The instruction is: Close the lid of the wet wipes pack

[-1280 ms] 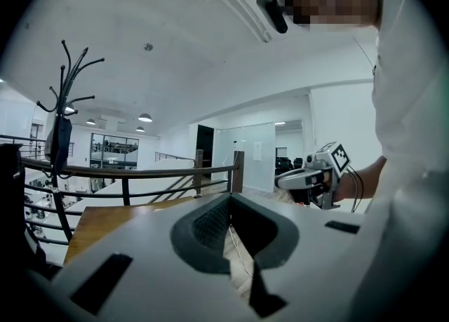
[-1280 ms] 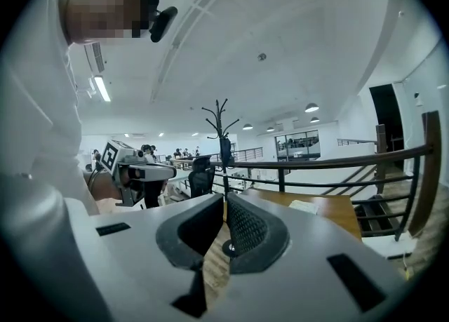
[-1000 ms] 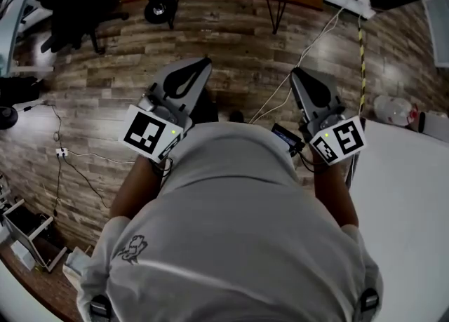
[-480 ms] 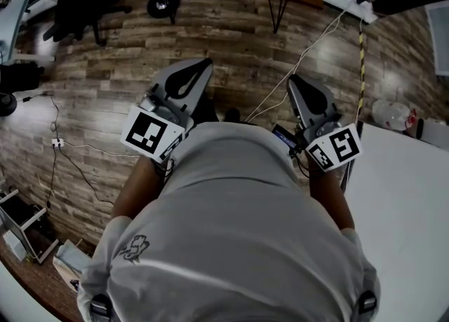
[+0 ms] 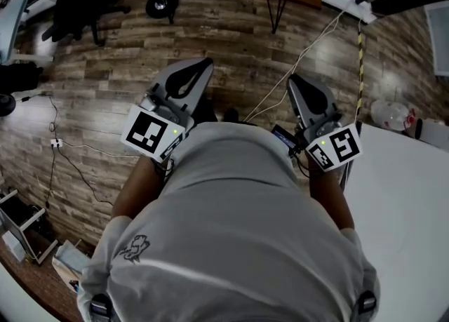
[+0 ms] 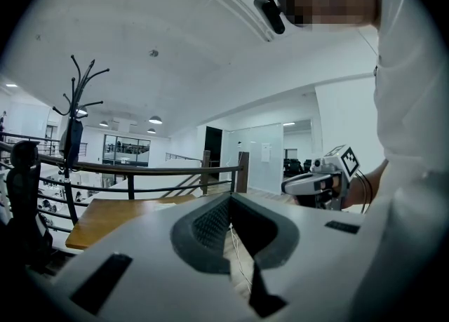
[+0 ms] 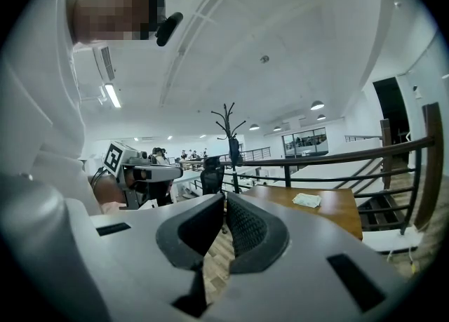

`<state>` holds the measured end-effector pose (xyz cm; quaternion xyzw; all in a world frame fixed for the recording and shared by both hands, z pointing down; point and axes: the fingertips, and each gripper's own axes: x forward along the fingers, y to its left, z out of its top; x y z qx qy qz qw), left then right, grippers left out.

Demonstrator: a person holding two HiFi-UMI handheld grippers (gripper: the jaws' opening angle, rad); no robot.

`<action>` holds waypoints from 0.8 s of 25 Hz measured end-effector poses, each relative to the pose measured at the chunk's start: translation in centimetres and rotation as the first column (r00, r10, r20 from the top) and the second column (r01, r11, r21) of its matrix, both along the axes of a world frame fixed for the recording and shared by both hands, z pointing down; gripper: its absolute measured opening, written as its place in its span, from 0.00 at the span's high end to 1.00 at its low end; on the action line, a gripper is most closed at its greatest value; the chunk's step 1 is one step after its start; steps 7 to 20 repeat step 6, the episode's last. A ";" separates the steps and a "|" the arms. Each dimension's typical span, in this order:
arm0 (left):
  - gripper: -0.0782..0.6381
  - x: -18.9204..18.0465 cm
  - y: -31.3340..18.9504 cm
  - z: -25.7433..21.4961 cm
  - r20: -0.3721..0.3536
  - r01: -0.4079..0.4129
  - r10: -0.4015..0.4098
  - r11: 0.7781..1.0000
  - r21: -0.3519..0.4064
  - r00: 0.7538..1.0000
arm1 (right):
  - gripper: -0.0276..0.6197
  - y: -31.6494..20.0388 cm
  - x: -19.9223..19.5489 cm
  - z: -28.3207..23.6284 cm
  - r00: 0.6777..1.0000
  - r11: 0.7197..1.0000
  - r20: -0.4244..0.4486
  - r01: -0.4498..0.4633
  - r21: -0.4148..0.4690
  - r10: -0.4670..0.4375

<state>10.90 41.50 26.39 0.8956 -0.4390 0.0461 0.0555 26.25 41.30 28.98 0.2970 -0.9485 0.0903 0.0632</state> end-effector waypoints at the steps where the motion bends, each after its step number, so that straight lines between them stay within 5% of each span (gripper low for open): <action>1: 0.87 0.0 -0.2 0.0 -0.001 -0.002 0.002 1.000 -0.002 1.000 | 0.90 -0.1 0.0 0.0 1.000 1.000 0.003 -0.002 -0.005 0.002; 20: 0.87 0.0 -1.1 0.0 -0.002 -0.010 0.010 1.000 -0.005 1.000 | 0.90 -1.2 0.0 0.1 1.000 1.000 0.011 -0.009 -0.023 0.009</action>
